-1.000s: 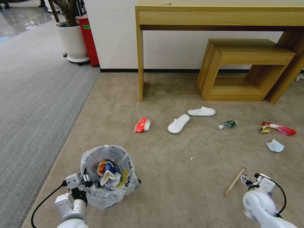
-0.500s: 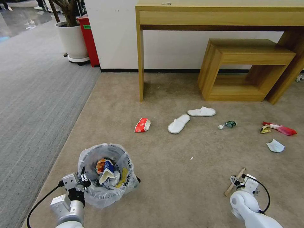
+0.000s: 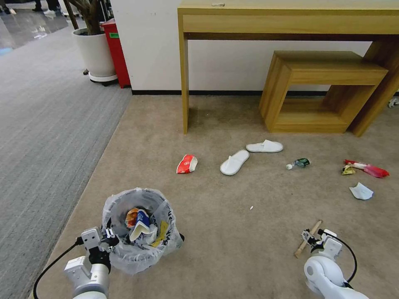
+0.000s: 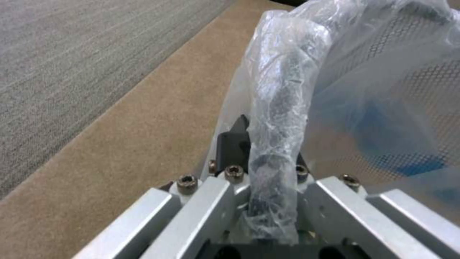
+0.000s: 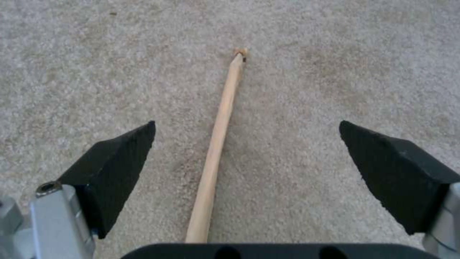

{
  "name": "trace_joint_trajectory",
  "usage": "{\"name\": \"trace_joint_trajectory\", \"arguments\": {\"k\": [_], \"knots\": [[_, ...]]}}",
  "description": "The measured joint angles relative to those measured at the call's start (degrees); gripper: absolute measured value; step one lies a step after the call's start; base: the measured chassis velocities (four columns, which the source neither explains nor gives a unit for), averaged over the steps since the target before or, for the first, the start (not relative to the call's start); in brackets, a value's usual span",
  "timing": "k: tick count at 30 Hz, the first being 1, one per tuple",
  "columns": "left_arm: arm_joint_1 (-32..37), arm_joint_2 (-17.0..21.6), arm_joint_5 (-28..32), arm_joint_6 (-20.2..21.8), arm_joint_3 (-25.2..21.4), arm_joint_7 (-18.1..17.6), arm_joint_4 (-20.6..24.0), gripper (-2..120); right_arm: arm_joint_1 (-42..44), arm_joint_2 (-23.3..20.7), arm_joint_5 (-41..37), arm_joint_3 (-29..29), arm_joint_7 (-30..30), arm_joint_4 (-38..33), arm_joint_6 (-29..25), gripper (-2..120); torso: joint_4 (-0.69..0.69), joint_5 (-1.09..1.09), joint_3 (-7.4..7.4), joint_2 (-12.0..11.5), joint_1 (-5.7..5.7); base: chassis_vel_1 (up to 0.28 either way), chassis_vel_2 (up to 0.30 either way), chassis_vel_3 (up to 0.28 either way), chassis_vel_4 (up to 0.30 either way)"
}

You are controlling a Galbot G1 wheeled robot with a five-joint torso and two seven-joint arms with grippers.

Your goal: Pick up the trash bin and place the garbage on the floor into it.

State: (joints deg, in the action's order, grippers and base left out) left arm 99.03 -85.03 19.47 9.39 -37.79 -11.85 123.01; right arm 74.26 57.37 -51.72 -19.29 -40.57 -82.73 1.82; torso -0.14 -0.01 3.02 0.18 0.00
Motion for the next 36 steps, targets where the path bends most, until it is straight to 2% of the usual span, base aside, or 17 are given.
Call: {"name": "trace_joint_trajectory", "arguments": {"k": [26, 36], "knots": [[0.75, -0.39, -0.32, -0.71, -0.20, -0.02, 0.63, 0, -1.70, 2.54, 2.58, 1.09, 1.05, 5.26, -2.21, 95, 0.01, 0.00, 0.00, 0.00, 0.00, 0.000, 0.000, 0.000, 0.000], [0.85, -0.33, -0.29, -1.15, -0.37, -0.04, 0.36, 0, -4.05, 5.54, 2.77, 2.08, 2.22, 8.88, -2.94, 90, 0.01, 0.00, 0.00, 0.00, 0.00, 0.000, 0.000, 0.000, 0.000]]}}
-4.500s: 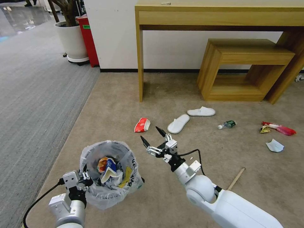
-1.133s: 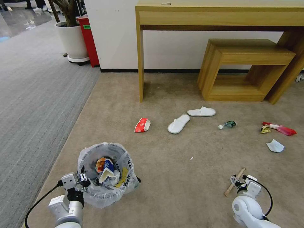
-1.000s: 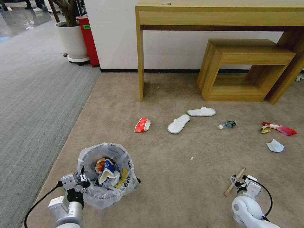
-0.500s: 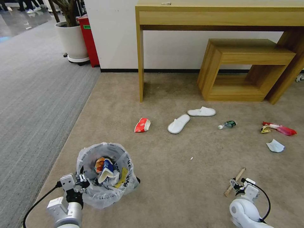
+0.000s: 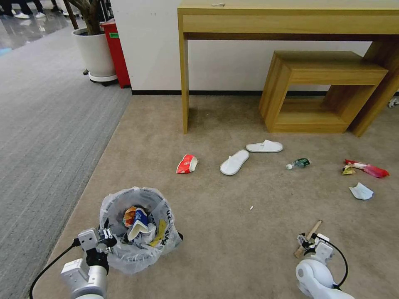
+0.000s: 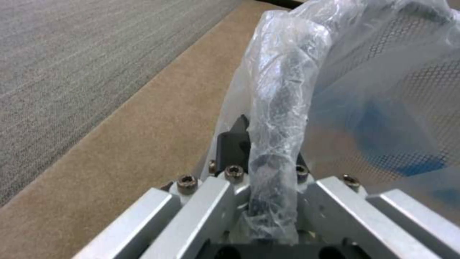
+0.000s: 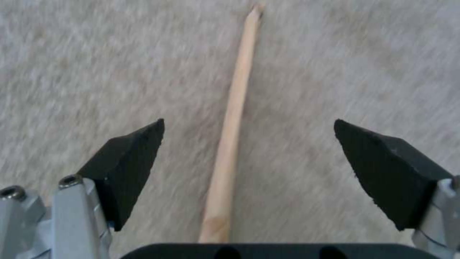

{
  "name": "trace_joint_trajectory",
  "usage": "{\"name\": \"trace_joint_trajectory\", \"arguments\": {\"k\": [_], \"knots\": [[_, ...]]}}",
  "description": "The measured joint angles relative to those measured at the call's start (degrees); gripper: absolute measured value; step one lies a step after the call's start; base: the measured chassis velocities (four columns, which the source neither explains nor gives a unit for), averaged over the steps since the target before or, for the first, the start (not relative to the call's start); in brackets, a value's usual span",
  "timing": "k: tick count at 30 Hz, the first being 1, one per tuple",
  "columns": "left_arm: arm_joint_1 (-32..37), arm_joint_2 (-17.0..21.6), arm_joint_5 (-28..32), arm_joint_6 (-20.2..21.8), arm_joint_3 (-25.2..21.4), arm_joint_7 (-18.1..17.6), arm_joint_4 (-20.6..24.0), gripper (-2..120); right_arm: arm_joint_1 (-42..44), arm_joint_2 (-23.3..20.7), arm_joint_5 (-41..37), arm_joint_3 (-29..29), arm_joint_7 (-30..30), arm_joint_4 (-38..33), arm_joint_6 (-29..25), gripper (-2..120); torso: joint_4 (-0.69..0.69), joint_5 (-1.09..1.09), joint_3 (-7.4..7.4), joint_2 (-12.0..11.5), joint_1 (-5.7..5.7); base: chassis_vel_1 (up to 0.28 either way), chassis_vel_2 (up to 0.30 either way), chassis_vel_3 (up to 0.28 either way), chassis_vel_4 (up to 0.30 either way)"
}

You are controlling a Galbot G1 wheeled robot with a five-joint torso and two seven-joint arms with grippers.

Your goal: Pick up the trash bin and place the garbage on the floor into it.

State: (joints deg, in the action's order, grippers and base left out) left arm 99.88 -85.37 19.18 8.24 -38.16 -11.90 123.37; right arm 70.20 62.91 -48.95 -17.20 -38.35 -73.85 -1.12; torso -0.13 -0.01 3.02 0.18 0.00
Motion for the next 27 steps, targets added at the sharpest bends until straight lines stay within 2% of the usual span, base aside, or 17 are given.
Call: {"name": "trace_joint_trajectory", "arguments": {"k": [12, 14, 27], "knots": [[0.32, 0.51, 0.35, -0.28, -0.20, -0.05, 0.19, 0, -2.35, 3.83, 1.25, 1.37, 2.21, 5.59, -2.04, 88, 0.00, 0.00, 0.00, 0.00, 0.00, 0.000, 0.000, 0.000, 0.000], [0.42, 0.50, 0.37, -0.54, -0.19, -0.02, 0.20, 0, -2.71, 4.10, 1.43, 1.57, 2.51, 6.33, -2.21, 82, 0.00, 0.00, 0.00, 0.00, 0.00, 0.000, 0.000, 0.000, 0.000], [0.47, 0.46, 0.60, -0.66, -0.14, 0.03, 0.64, 0, -3.41, 5.38, 2.68, 1.50, 3.56, 9.11, -3.68, 71, 0.00, 0.01, 0.00, 0.00, 0.00, 0.000, 0.000, 0.000, 0.000]]}}
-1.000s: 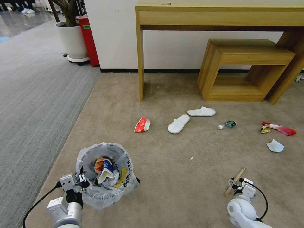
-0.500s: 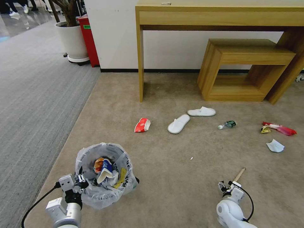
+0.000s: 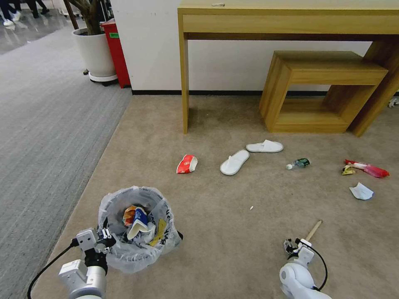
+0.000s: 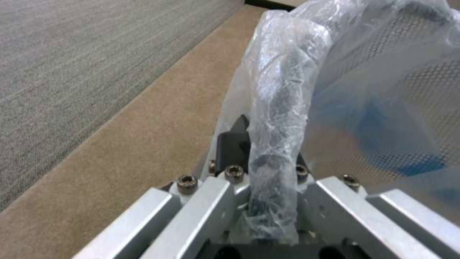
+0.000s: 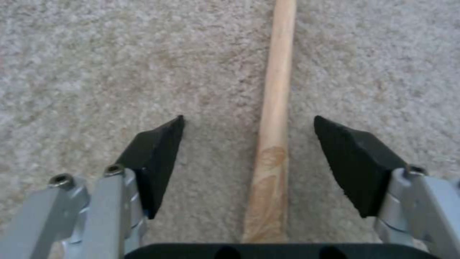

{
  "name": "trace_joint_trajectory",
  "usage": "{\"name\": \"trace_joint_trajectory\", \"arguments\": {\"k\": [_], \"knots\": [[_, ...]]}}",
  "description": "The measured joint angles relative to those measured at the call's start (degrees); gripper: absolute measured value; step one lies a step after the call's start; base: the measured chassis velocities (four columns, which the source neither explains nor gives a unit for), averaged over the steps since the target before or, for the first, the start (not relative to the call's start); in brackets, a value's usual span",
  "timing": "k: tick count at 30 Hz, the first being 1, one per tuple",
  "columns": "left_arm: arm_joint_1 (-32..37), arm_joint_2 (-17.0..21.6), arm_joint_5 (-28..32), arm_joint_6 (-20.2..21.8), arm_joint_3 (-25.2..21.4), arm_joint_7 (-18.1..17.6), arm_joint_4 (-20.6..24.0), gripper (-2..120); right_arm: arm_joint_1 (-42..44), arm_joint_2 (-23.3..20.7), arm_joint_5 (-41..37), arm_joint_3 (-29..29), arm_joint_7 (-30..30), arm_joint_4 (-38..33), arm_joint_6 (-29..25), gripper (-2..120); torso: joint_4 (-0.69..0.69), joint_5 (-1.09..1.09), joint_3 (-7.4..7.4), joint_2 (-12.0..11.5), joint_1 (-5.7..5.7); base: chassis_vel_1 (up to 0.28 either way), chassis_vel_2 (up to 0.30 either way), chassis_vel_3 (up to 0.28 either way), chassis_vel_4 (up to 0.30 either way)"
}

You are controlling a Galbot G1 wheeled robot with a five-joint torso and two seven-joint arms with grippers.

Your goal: Pick up the trash bin and place the garbage on the floor into it.

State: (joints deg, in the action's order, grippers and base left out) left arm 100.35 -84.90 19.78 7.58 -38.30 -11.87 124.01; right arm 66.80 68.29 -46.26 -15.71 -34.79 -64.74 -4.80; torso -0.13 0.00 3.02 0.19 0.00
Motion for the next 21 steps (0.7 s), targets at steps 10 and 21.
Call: {"name": "trace_joint_trajectory", "arguments": {"k": [10, 21], "knots": [[-0.47, -0.29, -0.01, -0.14, 0.54, 0.11, -0.34, 0, 0.68, -0.18, 1.53, -0.34, 0.82, 1.39, -1.44, 40, 0.01, -0.01, 0.00, 0.00, 0.00, 0.000, 0.000, 0.000, 0.000], [-0.39, -0.53, -0.06, -0.52, 0.69, 0.33, -0.33, 0, 0.75, 0.22, 3.42, -0.28, 2.11, 3.58, -3.07, 5, -0.02, -0.04, -0.01, 0.00, 0.00, 0.000, 0.000, 0.000, 0.000]]}}
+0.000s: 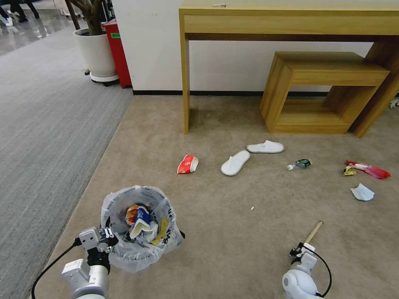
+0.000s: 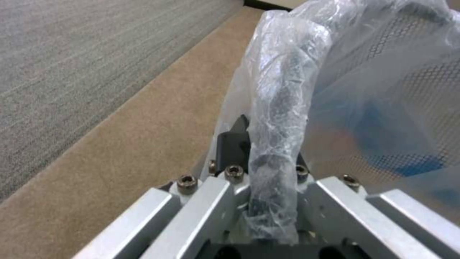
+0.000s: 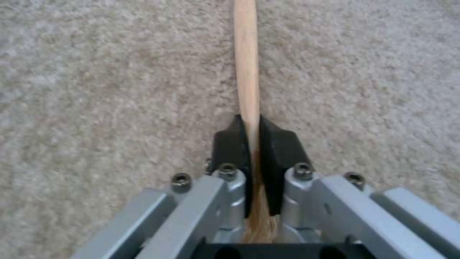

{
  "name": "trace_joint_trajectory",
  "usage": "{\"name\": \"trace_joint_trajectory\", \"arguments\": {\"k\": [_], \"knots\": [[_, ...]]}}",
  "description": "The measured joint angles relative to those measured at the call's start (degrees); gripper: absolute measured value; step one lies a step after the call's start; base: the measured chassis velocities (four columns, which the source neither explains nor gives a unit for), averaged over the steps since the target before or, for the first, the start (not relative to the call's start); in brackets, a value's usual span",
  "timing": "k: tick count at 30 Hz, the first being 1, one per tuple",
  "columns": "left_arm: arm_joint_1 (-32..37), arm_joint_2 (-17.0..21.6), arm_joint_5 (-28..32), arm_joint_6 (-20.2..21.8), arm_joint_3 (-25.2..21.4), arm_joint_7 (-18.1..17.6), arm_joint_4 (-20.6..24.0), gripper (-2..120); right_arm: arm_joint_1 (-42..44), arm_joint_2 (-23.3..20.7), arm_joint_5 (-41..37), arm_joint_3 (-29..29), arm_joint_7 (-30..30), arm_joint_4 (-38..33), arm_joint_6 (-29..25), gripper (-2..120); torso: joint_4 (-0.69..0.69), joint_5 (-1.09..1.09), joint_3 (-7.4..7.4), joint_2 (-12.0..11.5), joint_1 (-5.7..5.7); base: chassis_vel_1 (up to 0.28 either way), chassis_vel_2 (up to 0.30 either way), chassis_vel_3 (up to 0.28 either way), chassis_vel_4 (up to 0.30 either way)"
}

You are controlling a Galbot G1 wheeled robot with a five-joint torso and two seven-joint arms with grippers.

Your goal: Pick up the trash bin and place the garbage on the floor into it.

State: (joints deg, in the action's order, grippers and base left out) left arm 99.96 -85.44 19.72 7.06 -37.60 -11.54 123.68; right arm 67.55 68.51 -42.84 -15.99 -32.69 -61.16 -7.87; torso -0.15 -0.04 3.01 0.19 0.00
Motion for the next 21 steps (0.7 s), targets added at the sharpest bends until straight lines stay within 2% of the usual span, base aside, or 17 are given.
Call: {"name": "trace_joint_trajectory", "arguments": {"k": [2, 7, 10, 12, 13, 14, 16, 18, 20, 21], "knots": [[0.09, -0.07, -0.05, -0.06, -0.01, 0.13, 0.08, 0, 0.31, -0.10, 0.19, 0.06, 0.23, -0.26, -0.14, 0, 0.00, 0.03, 0.00, 0.00, 0.00, 0.000, 0.000, 0.000, 0.000], [0.09, -0.15, -0.11, -0.10, -0.15, 0.18, -0.01, 0, 1.23, -0.54, 0.20, 0.18, 1.33, -1.42, -1.28, 0, -0.02, 0.05, 0.01, -0.01, 0.00, 0.000, 0.000, 0.000, 0.000], [-0.10, -0.16, -0.11, -0.14, -0.21, 0.25, -0.45, 0, 2.43, -1.62, -0.04, 0.29, 4.30, -4.26, -4.30, 0, -0.02, 0.12, 0.02, -0.02, 0.00, 0.000, 0.000, 0.000, 0.000], [-0.37, -0.14, -0.11, -0.16, -0.33, 0.25, -1.09, 0, 4.03, -3.24, -0.05, 0.14, 6.93, -8.63, -6.51, 0, 0.00, 0.02, 0.02, -0.02, 0.00, 0.000, 0.000, 0.000, 0.000], [-0.55, -0.14, -0.11, -0.17, -0.35, 0.24, -1.55, 0, 5.32, -4.60, -0.24, -0.08, 8.50, -12.76, -7.58, 0, 0.00, 0.04, 0.02, -0.01, 0.00, 0.000, 0.000, 0.000, 0.000], [-0.55, -0.14, -0.11, -0.17, -0.35, 0.24, -1.55, 0, 5.32, -4.60, -0.24, -0.08, 8.50, -12.76, -7.58, 0, 0.00, 0.04, 0.02, -0.01, 0.00, 0.000, 0.000, 0.000, 0.000], [-0.83, -0.22, -0.20, -0.18, -0.26, 0.25, -2.14, 0, 7.52, -7.83, -1.53, -0.44, 10.71, -21.40, -8.92, 0, 0.01, 0.04, 0.02, -0.01, 0.00, 0.000, 0.000, 0.000, 0.000], [-0.88, -0.24, -0.21, -0.18, -0.22, 0.24, -2.21, 0, 7.66, -8.20, -1.63, -0.48, 10.99, -22.28, -9.10, 0, 0.01, 0.03, 0.01, -0.01, 0.00, 0.000, 0.000, 0.000, 0.000], [-1.18, -0.37, -0.38, -0.15, 0.03, 0.25, -2.47, 0, 8.60, -11.77, -1.90, -0.36, 13.60, -31.36, -10.72, 0, 0.01, 0.05, 0.01, -0.01, 0.00, 0.000, 0.000, 0.000, 0.000], [-1.18, -0.37, -0.38, -0.15, 0.03, 0.25, -2.47, 0, 8.60, -11.77, -1.90, -0.36, 13.60, -31.36, -10.72, 0, 0.01, 0.05, 0.01, -0.01, 0.00, 0.000, 0.000, 0.000, 0.000]]}}
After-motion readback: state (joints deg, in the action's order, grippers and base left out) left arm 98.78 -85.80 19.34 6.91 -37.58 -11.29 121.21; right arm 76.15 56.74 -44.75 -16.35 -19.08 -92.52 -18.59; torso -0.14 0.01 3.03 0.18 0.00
